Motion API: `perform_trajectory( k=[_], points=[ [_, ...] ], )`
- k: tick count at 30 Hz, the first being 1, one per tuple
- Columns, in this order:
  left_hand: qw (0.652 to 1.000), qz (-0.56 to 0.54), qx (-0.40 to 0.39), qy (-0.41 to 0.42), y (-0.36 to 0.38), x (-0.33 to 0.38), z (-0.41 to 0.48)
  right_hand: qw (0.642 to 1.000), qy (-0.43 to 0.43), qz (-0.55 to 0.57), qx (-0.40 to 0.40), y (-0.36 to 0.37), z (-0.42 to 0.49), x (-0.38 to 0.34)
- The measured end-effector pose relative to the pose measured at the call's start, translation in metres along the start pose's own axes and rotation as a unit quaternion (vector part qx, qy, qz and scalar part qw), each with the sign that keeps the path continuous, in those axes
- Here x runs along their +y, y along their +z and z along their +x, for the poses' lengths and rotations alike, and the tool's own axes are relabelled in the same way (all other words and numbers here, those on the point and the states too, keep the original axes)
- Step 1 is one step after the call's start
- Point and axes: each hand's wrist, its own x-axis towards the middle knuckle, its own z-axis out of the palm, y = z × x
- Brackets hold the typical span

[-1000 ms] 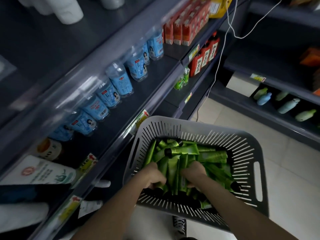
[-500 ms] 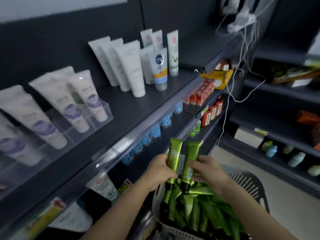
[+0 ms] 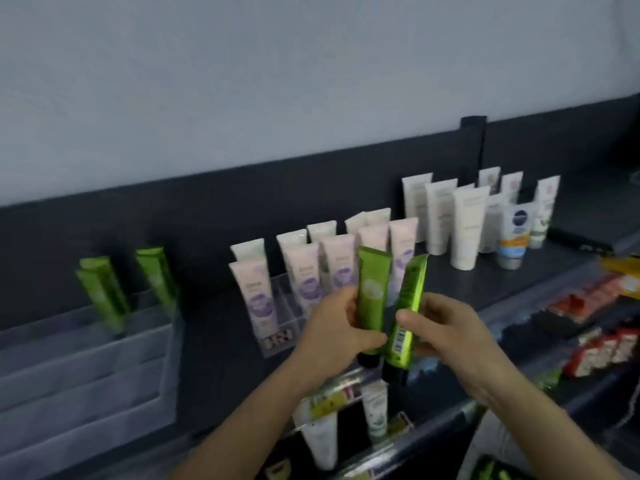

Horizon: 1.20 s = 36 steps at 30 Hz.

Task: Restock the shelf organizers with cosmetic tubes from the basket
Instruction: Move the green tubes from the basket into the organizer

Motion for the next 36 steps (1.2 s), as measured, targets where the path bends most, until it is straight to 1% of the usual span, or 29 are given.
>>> perform_trajectory(
  k=[4, 7, 10, 15, 19, 22, 26, 30, 32, 36],
  points=[
    [0.996, 0.007, 0.092, -0.007, -0.078, -0.013, -0.037, 0.995, -0.042, -0.055, -0.069, 0.081, 0.014, -0.014],
    [0.986, 0.038, 0.164, -0.015, -0.131, -0.02, -0.066, 0.991, -0.062, -0.073, -0.094, 0.142, 0.024, -0.017],
    [0.972, 0.075, 0.218, -0.042, -0.181, -0.03, -0.089, 0.988, -0.071, -0.074, -0.119, 0.198, 0.03, -0.016],
    [0.951, 0.123, 0.278, -0.061, -0.252, -0.045, -0.111, 0.979, -0.133, -0.101, -0.118, 0.274, 0.044, -0.027],
    [0.925, 0.145, 0.342, -0.072, -0.3, -0.062, -0.12, 0.981, -0.131, -0.081, -0.115, 0.312, 0.058, -0.03],
    [0.902, 0.174, 0.384, -0.094, -0.337, -0.077, -0.121, 0.979, -0.123, -0.084, -0.141, 0.339, 0.064, -0.036],
    [0.878, 0.209, 0.409, -0.135, -0.383, -0.101, -0.122, 0.974, -0.127, -0.121, -0.143, 0.388, 0.073, -0.043],
    [0.866, 0.238, 0.414, -0.146, -0.415, -0.123, -0.125, 0.97, -0.137, -0.151, -0.131, 0.442, 0.081, -0.04],
    [0.867, 0.238, 0.413, -0.148, -0.427, -0.134, -0.123, 0.966, -0.157, -0.168, -0.119, 0.467, 0.087, -0.036],
    [0.876, 0.228, 0.396, -0.154, -0.441, -0.158, -0.117, 0.946, -0.189, -0.245, -0.097, 0.508, 0.101, -0.02]
  ],
)
